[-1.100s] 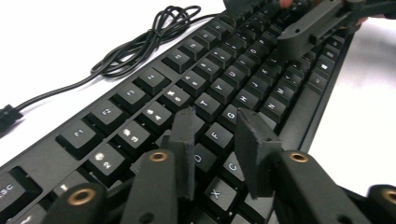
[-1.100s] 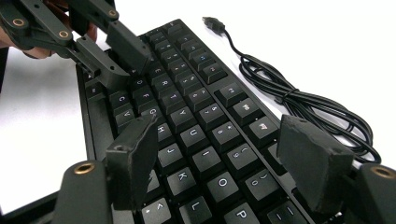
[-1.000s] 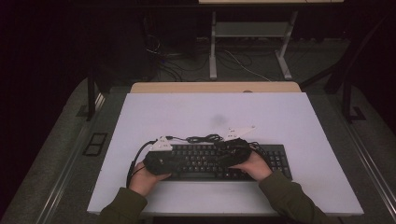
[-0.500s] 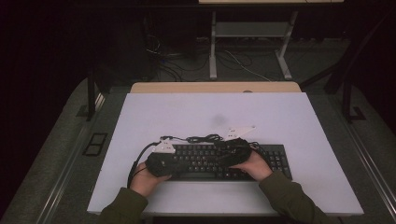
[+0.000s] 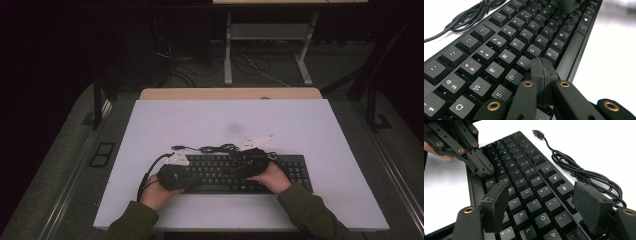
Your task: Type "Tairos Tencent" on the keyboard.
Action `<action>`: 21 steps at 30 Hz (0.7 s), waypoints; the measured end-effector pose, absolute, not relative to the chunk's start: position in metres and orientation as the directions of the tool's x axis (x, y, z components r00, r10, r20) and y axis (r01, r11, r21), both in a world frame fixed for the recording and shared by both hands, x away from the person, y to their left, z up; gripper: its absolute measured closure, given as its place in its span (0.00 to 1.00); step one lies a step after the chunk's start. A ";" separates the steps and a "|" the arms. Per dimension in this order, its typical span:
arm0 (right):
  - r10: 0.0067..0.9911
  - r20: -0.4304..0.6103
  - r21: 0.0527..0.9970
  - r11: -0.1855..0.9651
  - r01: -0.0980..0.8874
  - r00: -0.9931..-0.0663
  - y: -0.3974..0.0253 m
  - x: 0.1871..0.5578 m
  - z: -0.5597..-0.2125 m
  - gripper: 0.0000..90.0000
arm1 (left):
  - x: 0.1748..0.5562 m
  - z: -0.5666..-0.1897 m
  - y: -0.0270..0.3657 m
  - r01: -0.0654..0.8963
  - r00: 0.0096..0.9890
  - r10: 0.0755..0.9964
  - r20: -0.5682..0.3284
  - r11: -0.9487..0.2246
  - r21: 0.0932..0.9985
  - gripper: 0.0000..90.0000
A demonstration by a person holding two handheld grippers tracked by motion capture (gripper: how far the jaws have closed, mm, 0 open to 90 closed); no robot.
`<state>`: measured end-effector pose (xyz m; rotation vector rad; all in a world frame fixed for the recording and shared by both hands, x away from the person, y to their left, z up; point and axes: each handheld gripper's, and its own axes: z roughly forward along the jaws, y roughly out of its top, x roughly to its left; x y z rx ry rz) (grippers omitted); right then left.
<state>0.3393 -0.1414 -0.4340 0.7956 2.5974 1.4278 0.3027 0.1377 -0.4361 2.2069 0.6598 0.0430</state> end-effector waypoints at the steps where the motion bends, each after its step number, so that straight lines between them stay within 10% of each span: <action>1: 0.473 0.180 0.805 0.433 0.405 -0.863 -0.141 0.339 -0.434 0.32 | 0.303 -0.436 0.138 0.444 0.862 0.472 -0.184 -0.531 0.721 0.99; 21: 0.471 0.180 0.806 0.433 0.404 -0.864 -0.140 0.339 -0.434 0.32 | 0.303 -0.427 0.141 0.444 0.849 0.500 -0.169 -0.503 0.741 0.99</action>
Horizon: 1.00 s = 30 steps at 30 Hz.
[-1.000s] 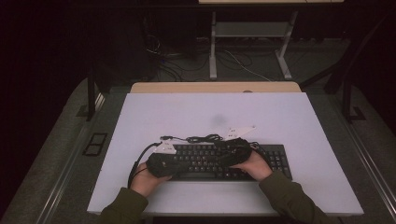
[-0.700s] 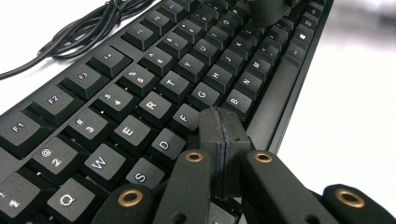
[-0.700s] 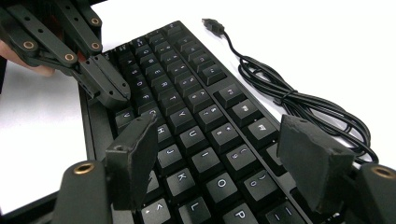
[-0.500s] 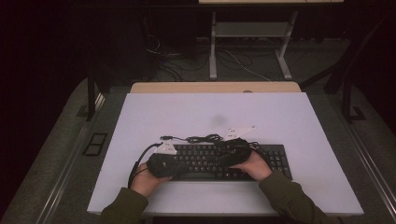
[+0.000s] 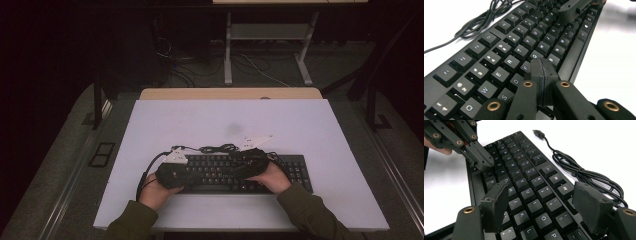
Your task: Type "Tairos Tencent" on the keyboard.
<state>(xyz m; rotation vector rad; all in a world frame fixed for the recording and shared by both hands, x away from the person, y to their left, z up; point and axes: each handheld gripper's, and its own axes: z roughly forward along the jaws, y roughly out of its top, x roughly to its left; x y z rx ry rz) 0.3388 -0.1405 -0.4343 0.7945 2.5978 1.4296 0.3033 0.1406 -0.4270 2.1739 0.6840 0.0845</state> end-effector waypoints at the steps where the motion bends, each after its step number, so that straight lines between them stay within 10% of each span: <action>1: 0.471 0.180 0.806 0.433 0.404 -0.864 -0.140 0.339 -0.434 0.32 | 0.304 -0.427 0.141 0.442 0.849 0.501 -0.166 -0.501 0.744 0.99; 30: 0.471 0.183 0.803 0.434 0.408 -0.863 -0.139 0.339 -0.435 0.32 | 0.323 -0.424 0.154 0.456 0.805 0.576 -0.145 -0.444 0.771 0.99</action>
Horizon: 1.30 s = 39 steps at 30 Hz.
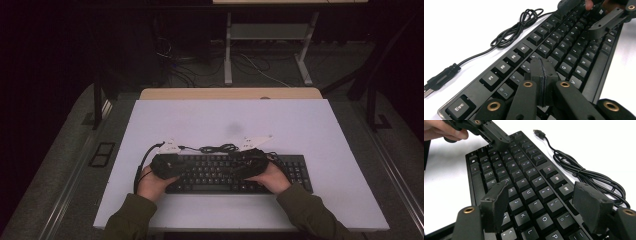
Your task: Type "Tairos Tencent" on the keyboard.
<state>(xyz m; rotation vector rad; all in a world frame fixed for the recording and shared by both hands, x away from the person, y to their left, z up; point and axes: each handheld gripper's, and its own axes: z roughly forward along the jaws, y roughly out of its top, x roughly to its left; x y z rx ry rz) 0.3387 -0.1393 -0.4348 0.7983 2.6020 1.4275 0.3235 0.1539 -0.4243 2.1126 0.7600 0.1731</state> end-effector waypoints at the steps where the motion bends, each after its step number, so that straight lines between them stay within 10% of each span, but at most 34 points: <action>1: 0.471 0.183 0.803 0.435 0.408 -0.863 -0.139 0.339 -0.435 0.32 | 0.324 -0.425 0.154 0.459 0.804 0.576 -0.147 -0.445 0.769 0.99; 39: 0.471 0.184 0.802 0.435 0.409 -0.863 -0.139 0.339 -0.436 0.32 | 0.328 -0.436 0.148 0.475 0.808 0.569 -0.155 -0.473 0.742 0.99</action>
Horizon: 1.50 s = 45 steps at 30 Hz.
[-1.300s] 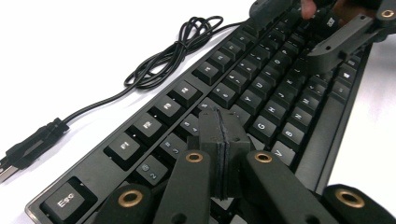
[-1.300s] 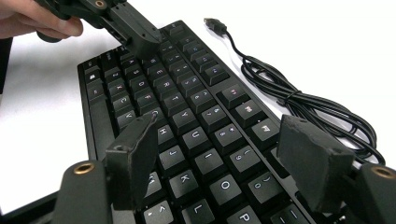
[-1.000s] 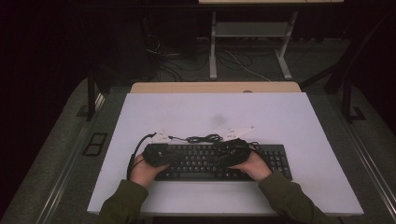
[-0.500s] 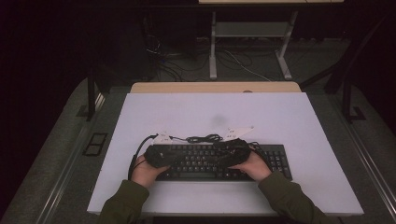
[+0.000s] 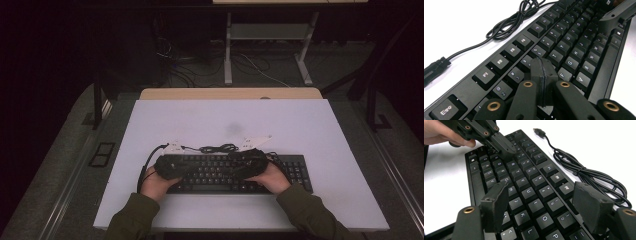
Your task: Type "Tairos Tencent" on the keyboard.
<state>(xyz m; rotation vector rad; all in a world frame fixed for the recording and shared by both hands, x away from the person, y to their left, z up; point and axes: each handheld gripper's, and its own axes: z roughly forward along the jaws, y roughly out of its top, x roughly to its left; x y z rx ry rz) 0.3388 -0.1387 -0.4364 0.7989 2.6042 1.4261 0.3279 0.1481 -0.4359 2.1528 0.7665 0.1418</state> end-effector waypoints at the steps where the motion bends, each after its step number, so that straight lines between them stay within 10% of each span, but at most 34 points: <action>1: 0.470 0.185 0.802 0.435 0.409 -0.863 -0.139 0.339 -0.436 0.32 | 0.328 -0.436 0.148 0.475 0.808 0.568 -0.155 -0.472 0.743 0.99; 16: 0.468 0.185 0.803 0.435 0.407 -0.864 -0.139 0.338 -0.435 0.36 | 0.324 -0.428 0.153 0.469 0.801 0.579 -0.154 -0.445 0.763 0.98; 32: 0.386 0.211 0.797 0.464 0.387 -0.898 -0.131 0.329 -0.433 0.89 | 0.322 -0.426 0.158 0.480 0.773 0.611 -0.170 -0.389 0.786 0.64; 45: 0.357 0.219 0.775 0.502 0.384 -0.908 -0.119 0.321 -0.437 0.99 | 0.322 -0.428 0.157 0.478 0.765 0.623 -0.165 -0.376 0.794 0.44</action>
